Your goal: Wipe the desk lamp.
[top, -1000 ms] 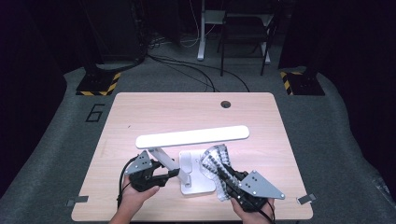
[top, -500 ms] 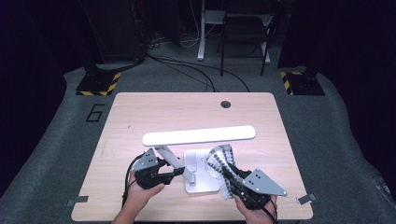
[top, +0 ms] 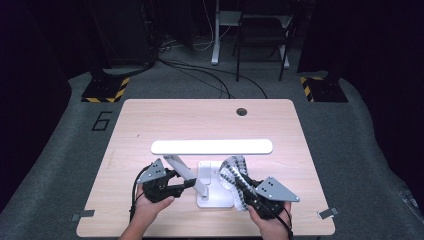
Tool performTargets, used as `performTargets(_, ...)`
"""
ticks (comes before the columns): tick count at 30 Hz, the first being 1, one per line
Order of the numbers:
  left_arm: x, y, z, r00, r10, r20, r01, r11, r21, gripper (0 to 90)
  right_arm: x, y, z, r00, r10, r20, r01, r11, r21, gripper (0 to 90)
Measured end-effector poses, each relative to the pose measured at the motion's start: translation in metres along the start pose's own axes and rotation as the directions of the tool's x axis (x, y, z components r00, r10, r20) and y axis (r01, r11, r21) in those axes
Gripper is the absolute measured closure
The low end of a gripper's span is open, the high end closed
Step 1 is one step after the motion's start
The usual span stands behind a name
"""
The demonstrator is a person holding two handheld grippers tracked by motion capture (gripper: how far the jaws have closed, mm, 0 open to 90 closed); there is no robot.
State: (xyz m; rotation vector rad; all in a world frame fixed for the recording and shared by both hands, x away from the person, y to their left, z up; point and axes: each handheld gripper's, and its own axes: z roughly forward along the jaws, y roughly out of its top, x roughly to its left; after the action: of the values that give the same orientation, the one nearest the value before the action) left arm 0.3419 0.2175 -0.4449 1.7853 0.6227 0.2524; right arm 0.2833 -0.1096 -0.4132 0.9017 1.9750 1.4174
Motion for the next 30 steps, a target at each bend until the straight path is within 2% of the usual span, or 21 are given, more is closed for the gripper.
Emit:
performTargets(2, 0.001, 0.000, -0.002, 1.0000, 0.004, -0.002, -0.004, 1.0000, -0.008, 50.7, 0.000, 0.000, 0.003, 1.0000, 0.006, -0.004, -0.006, 1.000, 0.004, 77.1)
performTargets(3, 0.000, 0.000, -0.002, 0.9999, -0.014, 0.004, 0.014, 0.9998, -0.013, 49.9, 0.000, 0.000, 0.005, 1.0000, 0.008, -0.005, -0.008, 1.000, 0.004, 77.3)
performTargets(9, -0.002, -0.001, -0.003, 0.9999, -0.004, 0.014, 0.004, 0.9999, -0.013, 50.3, 0.000, 0.000, 0.017, 0.9999, 0.008, -0.014, -0.008, 1.000, 0.016, 77.4)
performTargets(10, -0.003, -0.001, -0.003, 0.9997, -0.016, 0.019, 0.016, 0.9998, -0.015, 50.6, 0.000, -0.001, 0.018, 0.9999, 0.007, -0.015, -0.007, 1.000, 0.017, 77.4)
performTargets(11, -0.003, -0.001, -0.004, 0.9998, -0.006, 0.017, 0.006, 0.9999, -0.011, 50.6, 0.001, -0.001, 0.019, 0.9998, 0.009, -0.016, -0.009, 1.000, 0.018, 77.4)
performTargets(13, -0.003, -0.001, -0.005, 0.9998, -0.011, 0.014, 0.011, 0.9999, -0.012, 50.5, 0.001, -0.002, 0.021, 0.9998, 0.009, -0.019, -0.009, 1.000, 0.019, 77.4)
performTargets(18, -0.005, -0.002, -0.006, 0.9997, -0.018, 0.017, 0.018, 0.9997, -0.015, 50.5, 0.001, -0.005, 0.022, 0.9998, 0.012, -0.016, -0.012, 1.000, 0.027, 77.4)
performTargets(25, -0.008, -0.002, -0.007, 0.9999, -0.008, 0.011, 0.008, 1.0000, -0.004, 50.5, -0.003, -0.007, 0.018, 0.9996, 0.027, -0.007, -0.027, 0.999, 0.027, 77.4)
performTargets(30, -0.009, -0.002, -0.008, 0.9999, 0.000, 0.015, 0.001, 1.0000, -0.003, 50.5, -0.003, -0.006, 0.022, 0.9995, 0.029, -0.016, -0.028, 0.999, 0.035, 77.3)
